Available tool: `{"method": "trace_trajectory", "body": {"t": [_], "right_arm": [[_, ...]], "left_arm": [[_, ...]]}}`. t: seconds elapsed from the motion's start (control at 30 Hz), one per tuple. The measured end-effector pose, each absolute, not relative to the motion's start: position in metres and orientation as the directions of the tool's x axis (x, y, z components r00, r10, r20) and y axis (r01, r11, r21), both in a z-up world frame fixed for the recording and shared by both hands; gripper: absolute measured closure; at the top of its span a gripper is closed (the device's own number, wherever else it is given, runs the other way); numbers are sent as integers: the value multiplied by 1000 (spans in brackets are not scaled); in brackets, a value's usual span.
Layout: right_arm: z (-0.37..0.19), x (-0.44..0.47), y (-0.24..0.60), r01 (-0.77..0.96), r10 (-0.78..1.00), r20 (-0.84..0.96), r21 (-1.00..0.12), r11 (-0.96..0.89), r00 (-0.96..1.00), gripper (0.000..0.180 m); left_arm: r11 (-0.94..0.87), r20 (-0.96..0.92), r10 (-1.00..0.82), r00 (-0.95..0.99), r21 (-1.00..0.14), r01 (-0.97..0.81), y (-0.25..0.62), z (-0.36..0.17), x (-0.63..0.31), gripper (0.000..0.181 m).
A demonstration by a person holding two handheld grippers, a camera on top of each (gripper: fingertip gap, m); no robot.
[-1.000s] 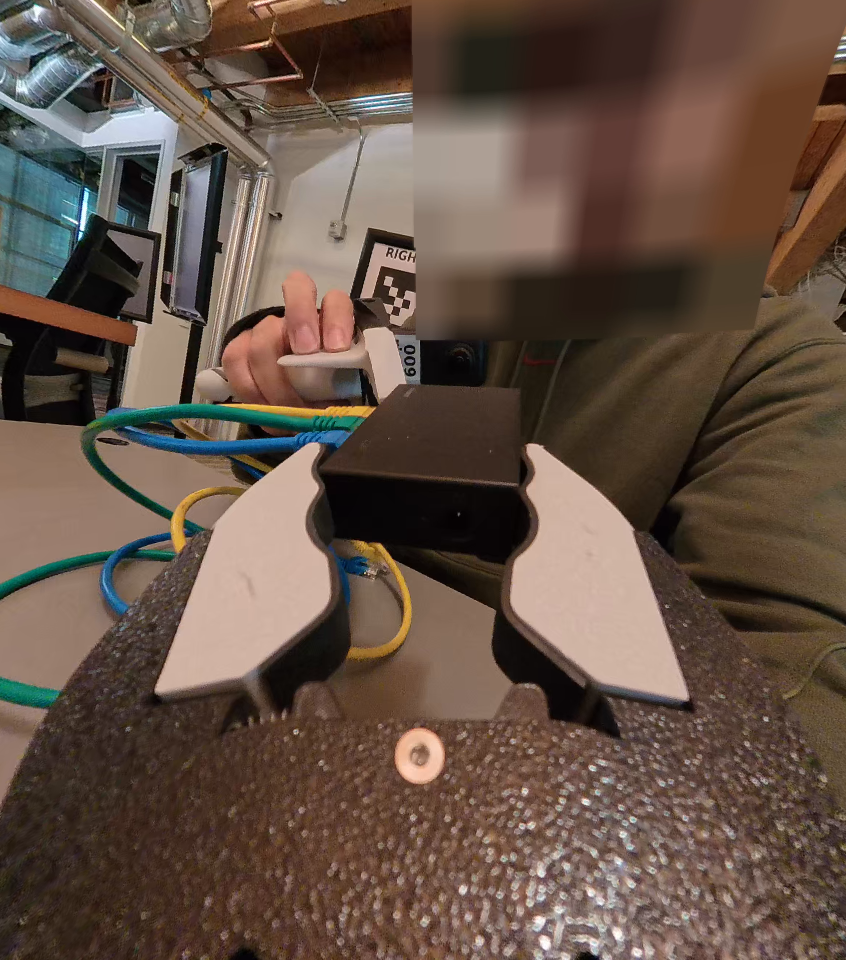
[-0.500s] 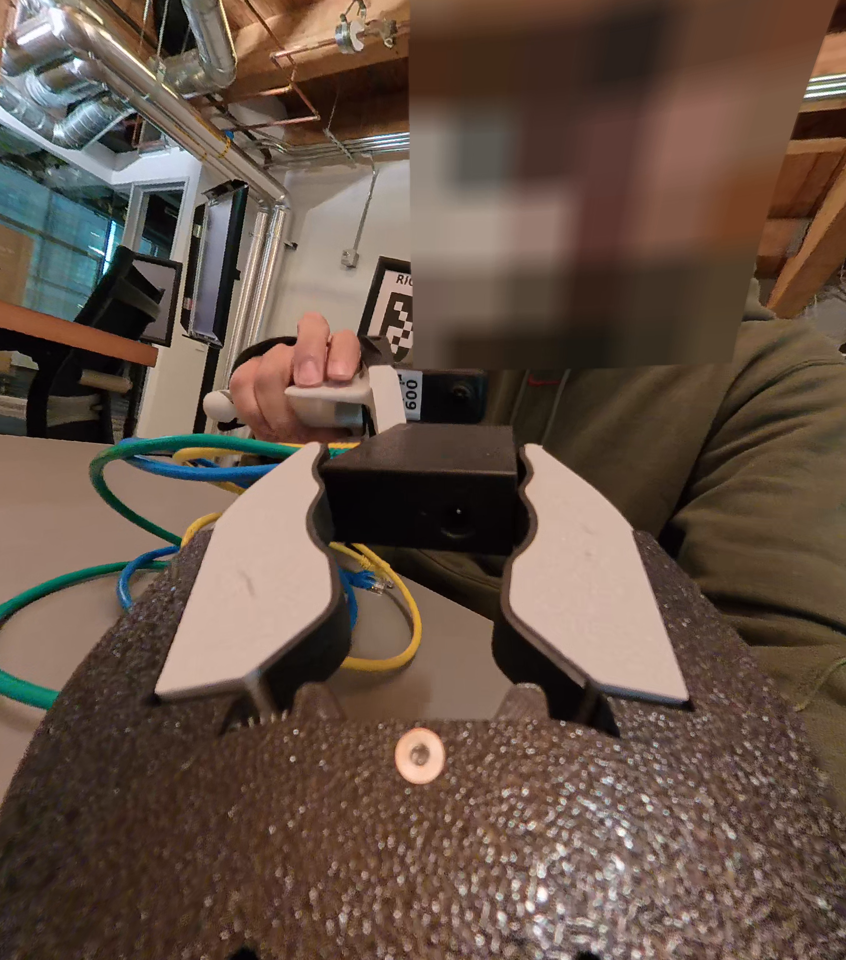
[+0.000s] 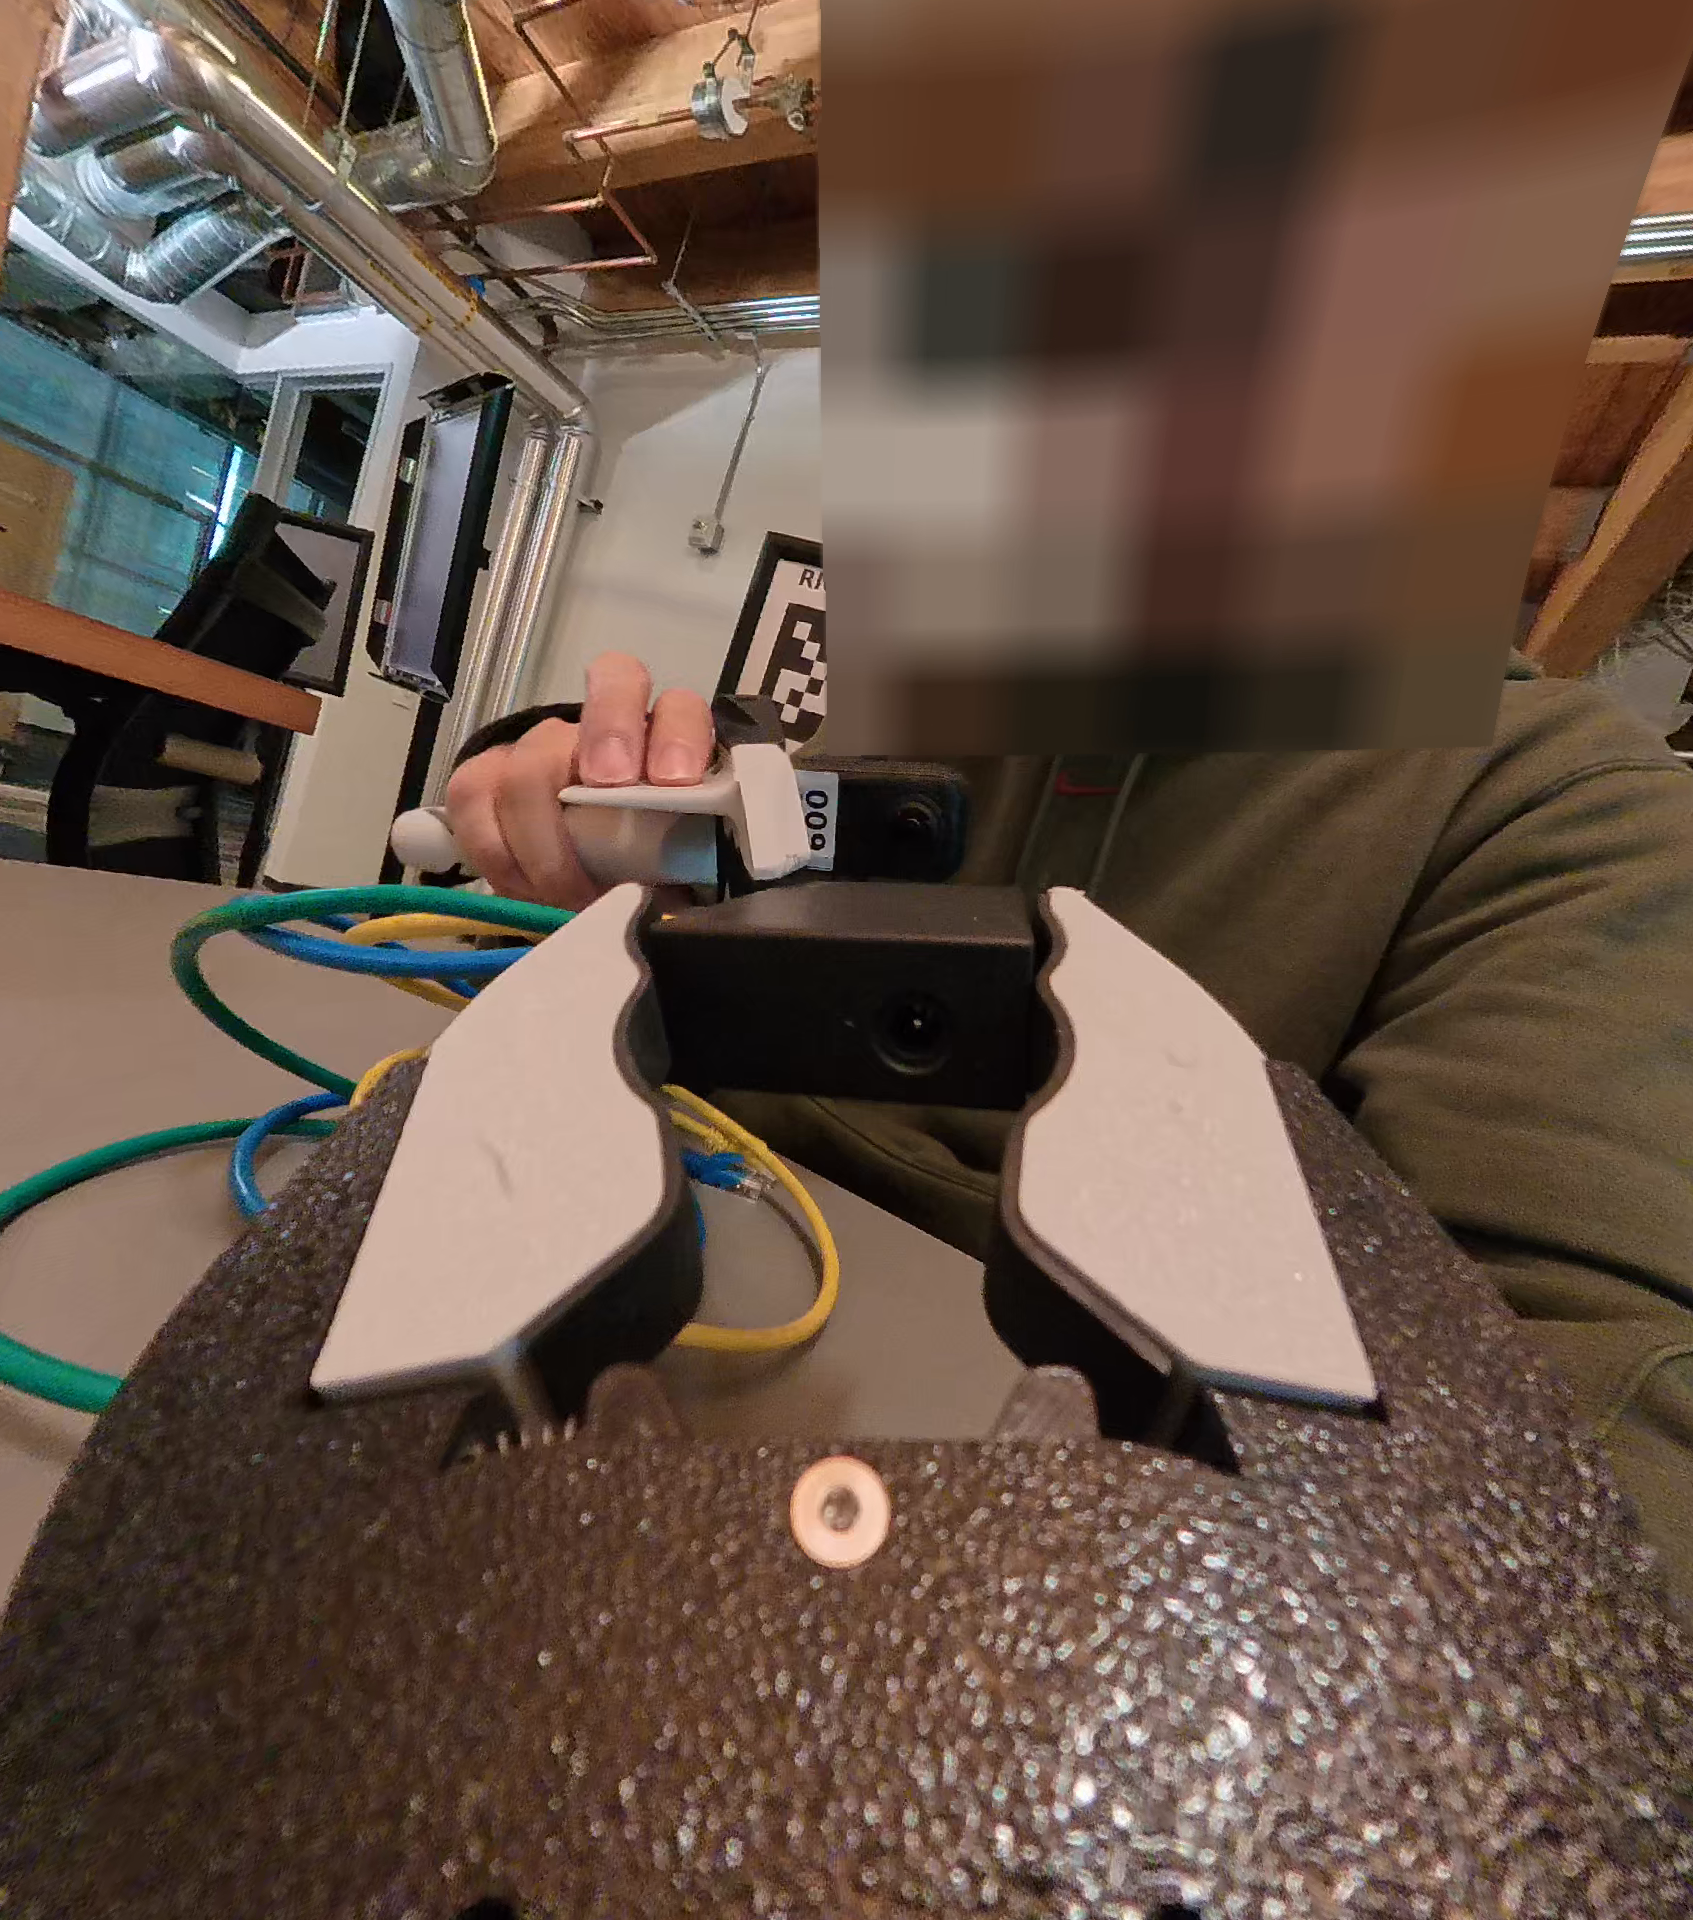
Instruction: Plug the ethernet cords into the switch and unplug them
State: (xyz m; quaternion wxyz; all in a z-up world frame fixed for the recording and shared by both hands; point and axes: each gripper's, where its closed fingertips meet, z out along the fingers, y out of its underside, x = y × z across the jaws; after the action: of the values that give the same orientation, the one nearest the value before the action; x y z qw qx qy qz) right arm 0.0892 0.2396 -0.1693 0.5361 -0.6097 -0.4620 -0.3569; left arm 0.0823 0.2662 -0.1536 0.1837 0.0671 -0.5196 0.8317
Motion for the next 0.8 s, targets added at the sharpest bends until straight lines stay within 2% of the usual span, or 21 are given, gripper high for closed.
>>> {"method": "trace_trajectory", "body": {"t": [0.1,0.27,0.53,0.63,0.77,0.8], "right_arm": [[-172,86,240,931,225,909,-364,11,352,165],[-170,92,241,919,255,889,-393,5,379,166],[-165,102,249,960,179,944,-279,-18,278,166],[-157,98,247,959,142,949,-284,6,281,166],[-156,103,249,961,135,952,-277,-13,277,160],[-158,101,248,956,156,944,-292,-7,289,165]], "left_arm": [[-400,289,241,-926,-840,-366,267,-152,80,114],[-416,304,233,-923,-827,-378,268,-151,83,114],[-462,328,239,-914,-789,-405,273,-146,90,115],[-480,281,245,-928,-797,-368,272,-140,86,114],[-485,310,240,-920,-782,-390,275,-142,91,115],[-485,305,244,-920,-784,-388,274,-142,90,115]]}}
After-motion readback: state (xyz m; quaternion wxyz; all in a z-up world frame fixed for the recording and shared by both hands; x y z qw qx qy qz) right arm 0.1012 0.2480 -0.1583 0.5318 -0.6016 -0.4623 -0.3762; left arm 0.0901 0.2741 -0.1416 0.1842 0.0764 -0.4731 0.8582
